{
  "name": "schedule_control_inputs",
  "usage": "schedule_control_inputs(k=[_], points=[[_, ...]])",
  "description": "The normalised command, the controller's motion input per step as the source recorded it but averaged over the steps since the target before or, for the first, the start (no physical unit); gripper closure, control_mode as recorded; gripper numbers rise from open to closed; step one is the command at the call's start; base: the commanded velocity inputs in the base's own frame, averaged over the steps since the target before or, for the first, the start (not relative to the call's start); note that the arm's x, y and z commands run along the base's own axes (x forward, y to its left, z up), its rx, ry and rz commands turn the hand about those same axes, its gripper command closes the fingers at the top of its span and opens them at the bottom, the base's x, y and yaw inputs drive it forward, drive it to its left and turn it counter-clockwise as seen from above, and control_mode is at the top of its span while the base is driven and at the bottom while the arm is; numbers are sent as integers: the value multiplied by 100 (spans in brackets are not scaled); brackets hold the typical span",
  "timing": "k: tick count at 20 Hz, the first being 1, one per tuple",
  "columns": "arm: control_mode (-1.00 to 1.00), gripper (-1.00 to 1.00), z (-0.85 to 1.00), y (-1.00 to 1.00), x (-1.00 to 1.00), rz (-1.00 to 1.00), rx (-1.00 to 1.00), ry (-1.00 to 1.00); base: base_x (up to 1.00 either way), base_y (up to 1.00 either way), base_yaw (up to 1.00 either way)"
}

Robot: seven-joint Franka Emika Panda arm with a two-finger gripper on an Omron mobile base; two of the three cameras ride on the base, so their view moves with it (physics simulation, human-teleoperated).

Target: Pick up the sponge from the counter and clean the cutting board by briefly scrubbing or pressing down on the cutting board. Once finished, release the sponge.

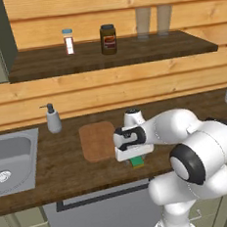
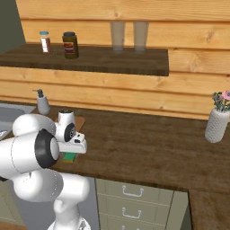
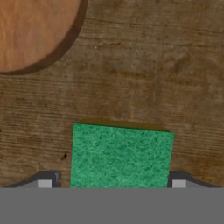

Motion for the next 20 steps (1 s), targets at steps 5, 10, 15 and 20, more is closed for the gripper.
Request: schedule_control_inputs(k=[5, 10, 15, 20], points=[[-100, 100, 0, 0, 0, 0, 0, 0, 0, 0, 0], [-100, 100, 14, 0, -3, 0, 0, 0, 0, 0, 0], [-100, 100, 77, 0, -10, -9, 2, -3, 0, 0, 0], [-100, 100, 53, 4, 5, -21, 4, 0, 0, 0, 0]])
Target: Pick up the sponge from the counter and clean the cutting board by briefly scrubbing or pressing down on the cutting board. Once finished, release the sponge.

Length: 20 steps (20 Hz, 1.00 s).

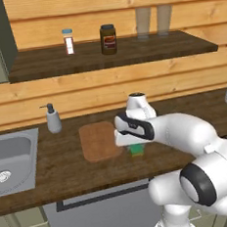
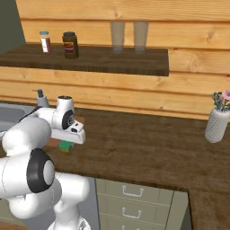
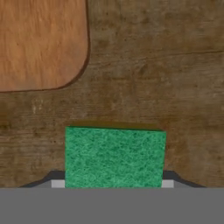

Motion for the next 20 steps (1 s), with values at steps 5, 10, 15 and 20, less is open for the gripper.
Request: schedule_control_inputs(k=[5, 10, 15, 20], points=[[-100, 100, 31, 46, 21, -40, 2, 3, 0, 0, 0], [-100, 100, 7, 74, 41, -51, 0, 11, 0, 0, 0], [-100, 100, 0, 74, 54, -55, 0, 21, 0, 0, 0], [-100, 100, -3, 44, 44, -42, 0, 21, 0, 0, 0]])
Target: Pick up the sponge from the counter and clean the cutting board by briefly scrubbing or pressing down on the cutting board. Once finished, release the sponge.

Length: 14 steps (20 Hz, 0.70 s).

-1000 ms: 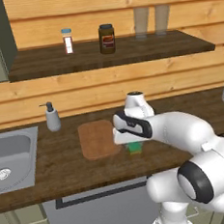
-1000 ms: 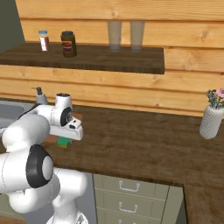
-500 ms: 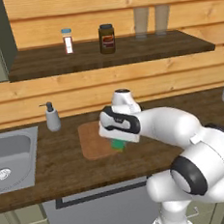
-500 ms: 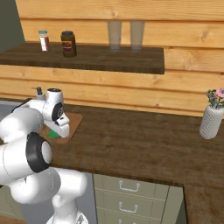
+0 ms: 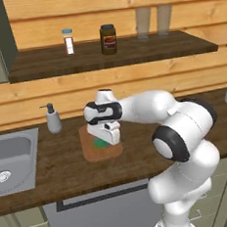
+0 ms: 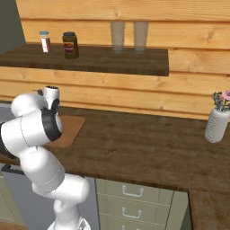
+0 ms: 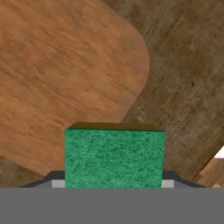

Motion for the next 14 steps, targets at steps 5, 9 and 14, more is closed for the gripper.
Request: schedule_control_inputs(k=[5, 9, 14], points=[[-100, 100, -38, 37, 8, -37, 0, 0, 0, 0, 0], [-100, 100, -48, 21, 22, -35, 0, 0, 0, 0, 0], [-100, 100, -27, 0, 10, -22, 0, 0, 0, 0, 0]])
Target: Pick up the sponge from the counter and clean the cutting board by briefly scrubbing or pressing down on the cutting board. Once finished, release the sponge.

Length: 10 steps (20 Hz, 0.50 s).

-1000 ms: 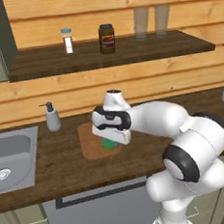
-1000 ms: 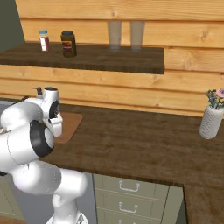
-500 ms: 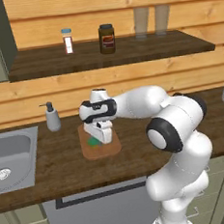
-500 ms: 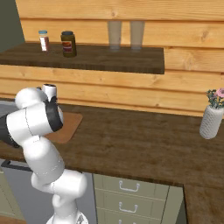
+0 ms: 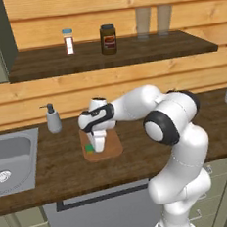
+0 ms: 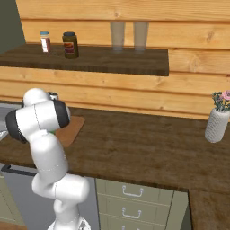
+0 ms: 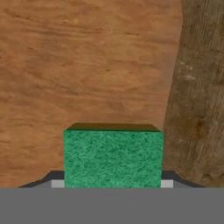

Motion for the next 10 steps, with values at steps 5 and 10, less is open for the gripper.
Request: schedule_control_inputs(k=[5, 10], points=[[-100, 100, -30, 0, 0, -14, 0, 0, 0, 0, 0], [-100, 100, -39, 0, 2, -14, 0, 0, 0, 0, 0]])
